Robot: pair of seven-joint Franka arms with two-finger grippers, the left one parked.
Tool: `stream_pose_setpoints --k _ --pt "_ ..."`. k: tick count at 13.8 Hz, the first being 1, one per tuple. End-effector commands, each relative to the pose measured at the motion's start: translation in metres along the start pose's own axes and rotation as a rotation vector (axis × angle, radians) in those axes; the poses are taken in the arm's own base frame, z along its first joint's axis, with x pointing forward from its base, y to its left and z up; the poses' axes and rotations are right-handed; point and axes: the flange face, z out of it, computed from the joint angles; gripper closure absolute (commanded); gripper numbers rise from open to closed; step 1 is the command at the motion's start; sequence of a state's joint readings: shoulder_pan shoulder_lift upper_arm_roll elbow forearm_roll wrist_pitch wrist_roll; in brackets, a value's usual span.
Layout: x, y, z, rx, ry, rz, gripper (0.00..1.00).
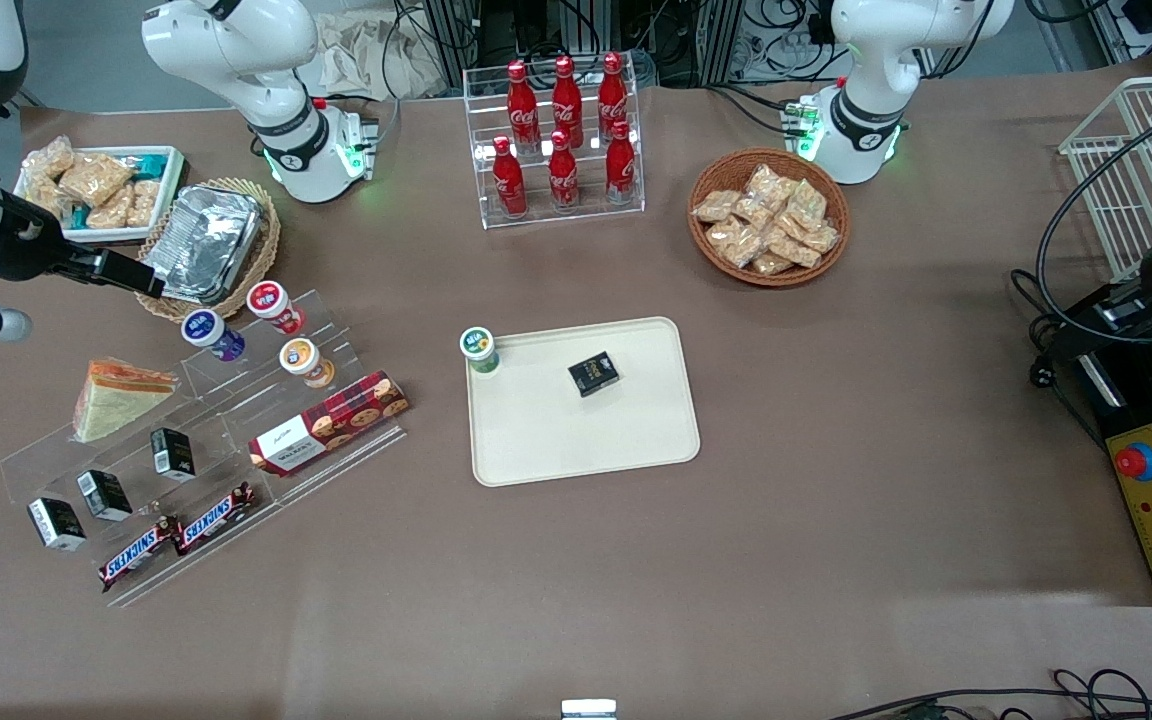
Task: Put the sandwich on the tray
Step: 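Move the right gripper toward the wrapped sandwich on the acrylic stand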
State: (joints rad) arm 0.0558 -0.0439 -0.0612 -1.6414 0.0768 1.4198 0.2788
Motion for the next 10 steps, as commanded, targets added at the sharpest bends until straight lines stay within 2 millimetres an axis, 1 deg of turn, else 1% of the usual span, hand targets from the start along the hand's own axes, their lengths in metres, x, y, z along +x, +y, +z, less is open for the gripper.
stream_pose_setpoints --k 1,5,6,7,8,10 --pt "0.004 0.001 -0.006 -0.012 0.038 0.016 0.01" --pt "0.006 0.01 -0.01 -0.004 0.048 0.038 0.01" --pt "0.006 0.009 -0.01 -0.005 0.049 0.052 0.01" --pt "0.004 0.011 -0.013 -0.005 0.054 0.09 0.01" --pt "0.003 0.017 -0.013 -0.024 0.051 0.155 0.01" --pt "0.004 0.028 -0.009 -0.073 0.038 0.306 0.01"
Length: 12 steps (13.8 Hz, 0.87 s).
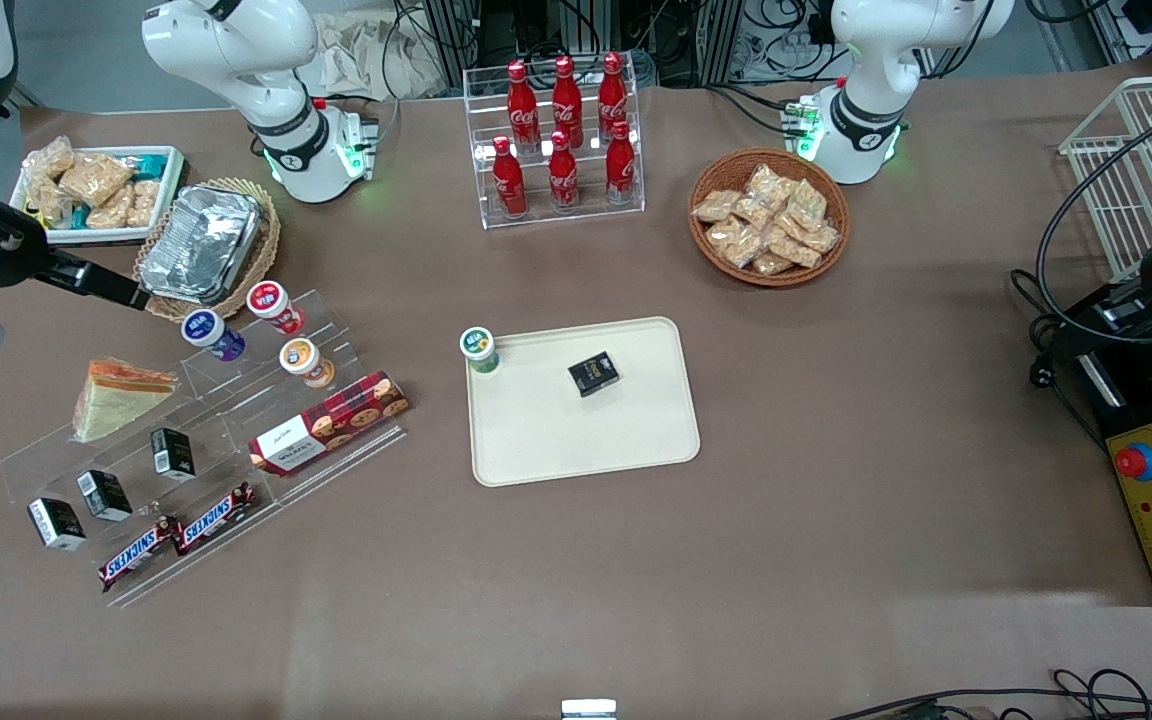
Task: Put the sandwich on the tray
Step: 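Move the right gripper toward the wrapped sandwich on the acrylic stand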
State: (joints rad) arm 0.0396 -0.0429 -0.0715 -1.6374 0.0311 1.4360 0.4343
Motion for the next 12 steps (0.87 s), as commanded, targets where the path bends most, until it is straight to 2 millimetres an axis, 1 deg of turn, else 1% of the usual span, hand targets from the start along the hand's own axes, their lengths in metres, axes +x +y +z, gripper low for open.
stream_pose_setpoints --k 1,2,3,5,6,7,9,10,11,12 --pt "0.002 0.013 -0.005 -0.071 0.027 0.183 0.01" --pt "0.005 0.021 -0.006 -0.088 0.043 0.217 0.01" --pt "0.012 0.035 -0.006 -0.088 0.047 0.242 0.01" --pt "0.033 0.063 -0.004 -0.071 0.077 0.314 0.01" --pt "0.049 0.075 0.007 -0.075 0.077 0.354 0.01" --pt "0.056 0.077 0.015 -0.073 0.081 0.401 0.01" --pt "0.074 0.094 0.042 -0.051 0.107 0.507 0.01" --pt "0.076 0.099 0.057 -0.046 0.113 0.517 0.01" --pt "0.079 0.111 0.07 -0.038 0.12 0.537 0.01" --pt "0.079 0.117 0.084 -0.03 0.127 0.545 0.01"
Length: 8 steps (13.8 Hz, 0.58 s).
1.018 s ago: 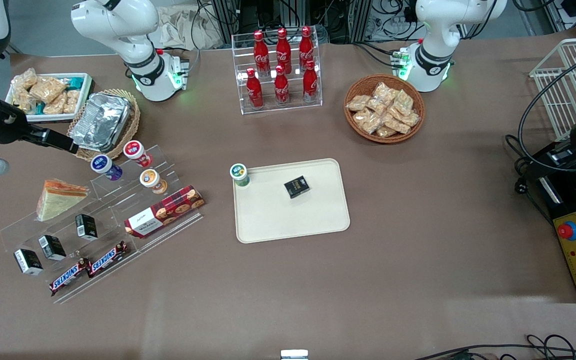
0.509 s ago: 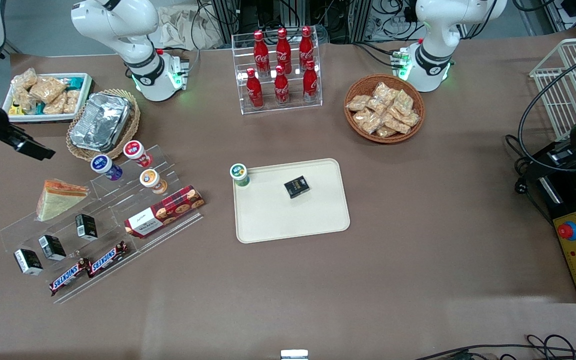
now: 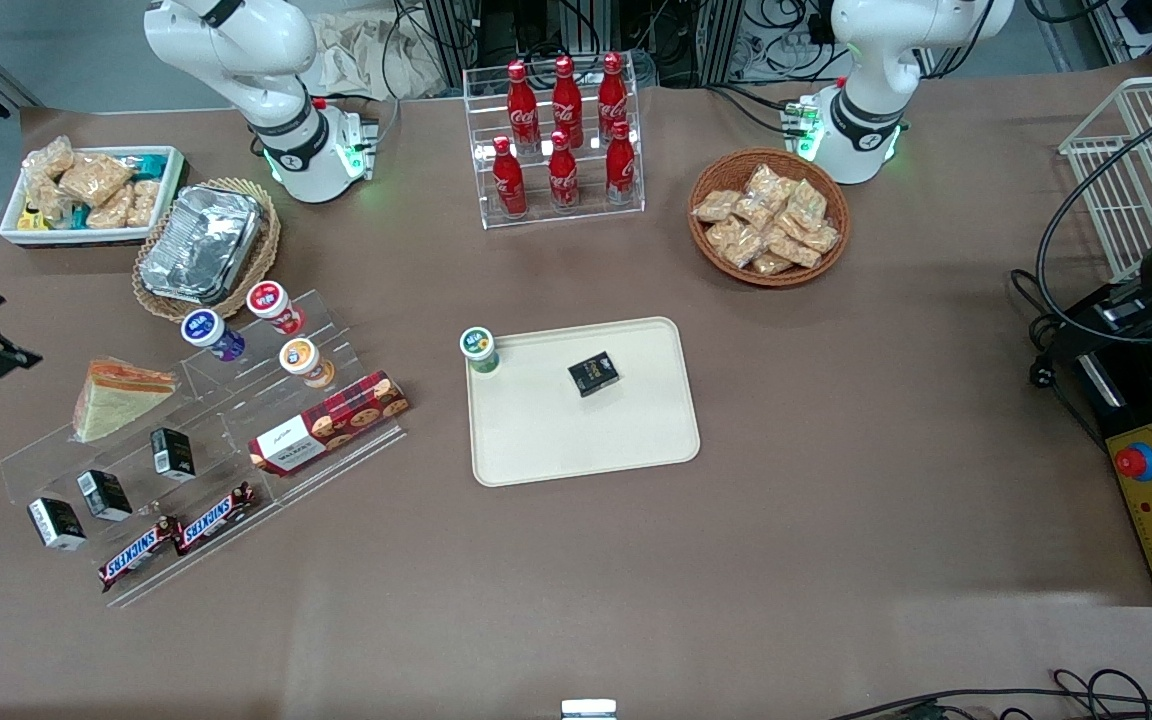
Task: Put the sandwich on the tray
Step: 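Move the right gripper toward the wrapped sandwich on the acrylic stand, then lower the right gripper and close it on the wrapped sandwich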
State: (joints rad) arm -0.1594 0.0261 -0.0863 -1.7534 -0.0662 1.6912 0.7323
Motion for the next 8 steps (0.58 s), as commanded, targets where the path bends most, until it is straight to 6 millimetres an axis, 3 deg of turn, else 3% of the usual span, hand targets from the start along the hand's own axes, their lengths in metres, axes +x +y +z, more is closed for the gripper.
stream_pose_setpoints --k 1,8 --pt "-0.004 0.016 0.036 0.013 0.038 0.047 0.01" --pt "-0.024 0.023 0.11 0.054 0.087 0.054 0.01"
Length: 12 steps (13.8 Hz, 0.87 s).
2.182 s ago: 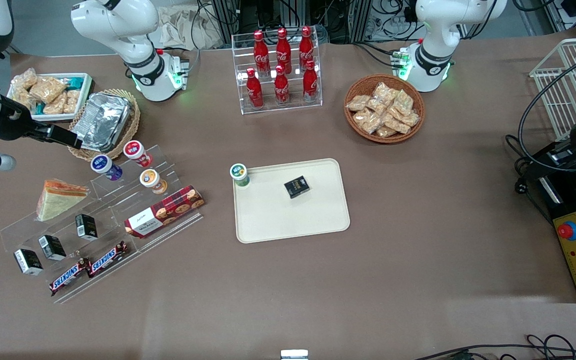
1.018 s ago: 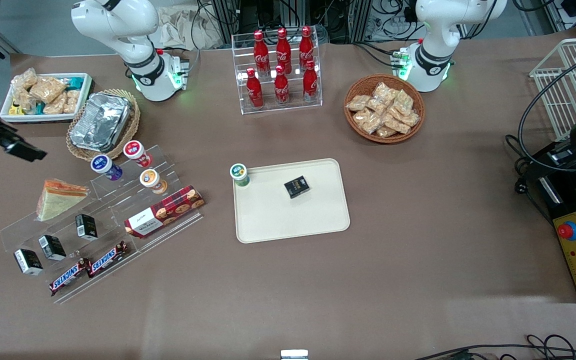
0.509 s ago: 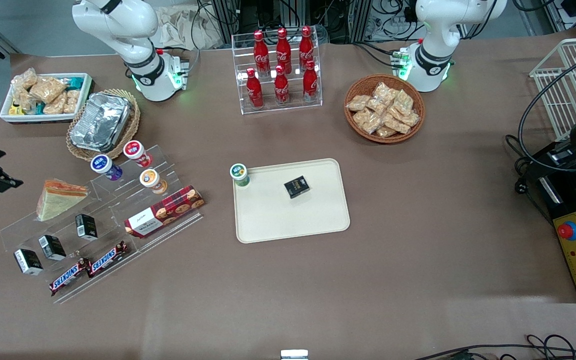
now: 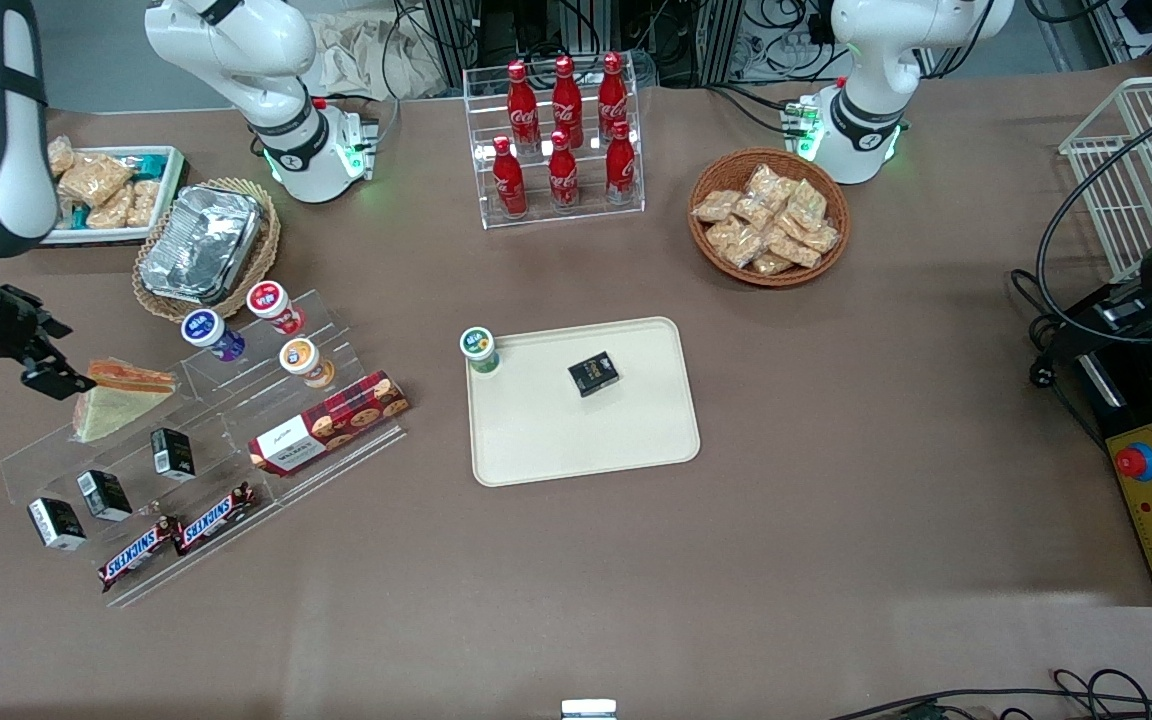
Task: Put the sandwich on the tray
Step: 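Lower the right gripper and close it on the wrapped sandwich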
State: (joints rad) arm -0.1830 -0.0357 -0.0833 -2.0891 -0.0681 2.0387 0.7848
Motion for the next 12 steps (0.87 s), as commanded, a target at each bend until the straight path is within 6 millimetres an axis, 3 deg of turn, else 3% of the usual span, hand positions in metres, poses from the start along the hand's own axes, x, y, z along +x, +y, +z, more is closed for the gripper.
stream_pose_setpoints --k 1,7,12 --pt "-0.015 0.011 0.018 -0.001 0.054 -0.007 0.01" --pt "-0.015 0.008 0.032 -0.001 0.091 -0.006 0.01" --pt "-0.016 0.015 0.066 0.041 0.117 -0.001 0.01"
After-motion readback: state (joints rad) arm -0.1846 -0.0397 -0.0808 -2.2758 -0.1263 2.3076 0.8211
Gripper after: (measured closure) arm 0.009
